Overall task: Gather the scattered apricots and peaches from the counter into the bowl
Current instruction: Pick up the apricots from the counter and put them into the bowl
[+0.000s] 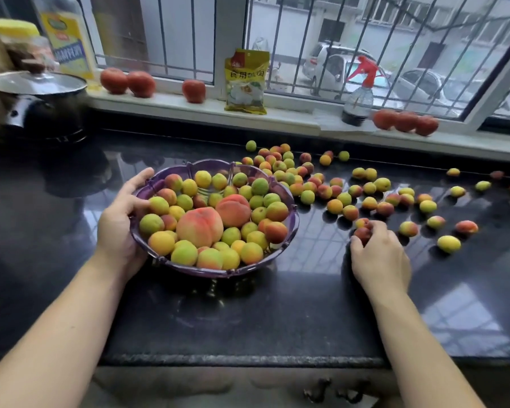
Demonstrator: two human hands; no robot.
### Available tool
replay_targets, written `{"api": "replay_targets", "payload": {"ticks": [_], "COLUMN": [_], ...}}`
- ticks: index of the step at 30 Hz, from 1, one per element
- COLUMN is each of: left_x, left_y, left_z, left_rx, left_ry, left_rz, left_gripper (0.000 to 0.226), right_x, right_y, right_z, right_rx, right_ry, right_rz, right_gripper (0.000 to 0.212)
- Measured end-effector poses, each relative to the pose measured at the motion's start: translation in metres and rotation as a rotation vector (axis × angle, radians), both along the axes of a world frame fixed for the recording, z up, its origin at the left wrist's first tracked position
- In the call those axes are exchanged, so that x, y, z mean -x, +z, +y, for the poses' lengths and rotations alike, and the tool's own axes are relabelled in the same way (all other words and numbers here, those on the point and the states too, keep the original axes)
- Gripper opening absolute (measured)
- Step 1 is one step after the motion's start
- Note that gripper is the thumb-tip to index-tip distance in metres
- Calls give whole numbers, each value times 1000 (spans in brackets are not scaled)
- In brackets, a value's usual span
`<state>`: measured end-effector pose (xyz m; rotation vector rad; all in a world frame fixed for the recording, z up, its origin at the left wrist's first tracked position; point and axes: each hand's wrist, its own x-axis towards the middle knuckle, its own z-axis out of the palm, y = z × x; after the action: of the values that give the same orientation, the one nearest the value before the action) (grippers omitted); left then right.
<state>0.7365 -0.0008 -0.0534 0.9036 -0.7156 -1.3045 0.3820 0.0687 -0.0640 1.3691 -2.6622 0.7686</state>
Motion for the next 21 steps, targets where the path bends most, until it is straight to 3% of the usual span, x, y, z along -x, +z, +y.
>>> {"api": "replay_targets", "payload": {"ticks": [5,8,14,16,19,21], "left_x": [-1,-1,-2,-1,-3,-3], "left_y": [-1,-1,0,1,2,1], "left_z": [0,0,0,-1,0,0], "left_rx": [-7,-11,-21,-23,-31,-32], "left_ry": [1,4,-3,-7,-4,-4], "left_rz": [1,0,12,11,21,21], "left_gripper": [55,56,54,53,53,54], "right_x": [-3,-3,-14,-31,-61,-73], "right_y": [-3,-5,26,50,80,94], "right_z": [9,13,17,16,8,-1], "right_rx": [237,260,337,281,143,-16], "right_ry": [122,272,555,762,1063,1185], "right_rz": [-101,-119,-659,-558,-136,40], "right_gripper": [32,35,33,34,34,31]}}
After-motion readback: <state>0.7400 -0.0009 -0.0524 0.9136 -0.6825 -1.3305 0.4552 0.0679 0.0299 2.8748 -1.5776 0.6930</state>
